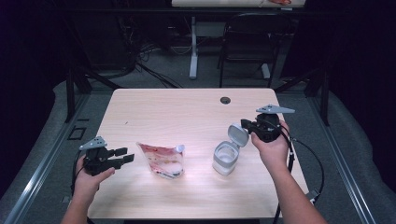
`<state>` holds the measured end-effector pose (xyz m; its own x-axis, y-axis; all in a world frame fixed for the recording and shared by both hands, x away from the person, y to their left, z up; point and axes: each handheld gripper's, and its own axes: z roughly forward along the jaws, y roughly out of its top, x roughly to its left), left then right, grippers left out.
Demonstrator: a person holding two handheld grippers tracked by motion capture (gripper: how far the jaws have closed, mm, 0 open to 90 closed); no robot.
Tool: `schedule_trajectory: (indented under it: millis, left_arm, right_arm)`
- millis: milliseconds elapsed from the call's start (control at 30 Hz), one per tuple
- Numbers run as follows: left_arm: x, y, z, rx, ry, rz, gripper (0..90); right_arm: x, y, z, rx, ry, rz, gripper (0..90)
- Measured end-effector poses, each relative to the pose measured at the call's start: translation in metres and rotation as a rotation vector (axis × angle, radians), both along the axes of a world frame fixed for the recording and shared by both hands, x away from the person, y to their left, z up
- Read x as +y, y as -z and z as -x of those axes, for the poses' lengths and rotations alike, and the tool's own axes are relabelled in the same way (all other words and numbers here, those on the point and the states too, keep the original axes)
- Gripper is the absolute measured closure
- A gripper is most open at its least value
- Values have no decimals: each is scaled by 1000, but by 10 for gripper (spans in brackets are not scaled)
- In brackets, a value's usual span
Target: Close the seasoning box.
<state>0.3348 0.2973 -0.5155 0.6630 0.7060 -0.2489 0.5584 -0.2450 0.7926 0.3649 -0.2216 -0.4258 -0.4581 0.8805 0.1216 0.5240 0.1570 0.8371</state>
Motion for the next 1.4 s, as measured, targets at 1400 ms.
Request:
schedule_trajectory:
  millis: [1400]
  left_arm:
    - [3,3,-1,4,-27,5,488]
  right_arm:
    - [-4,48,57,5,-70,-71,900]
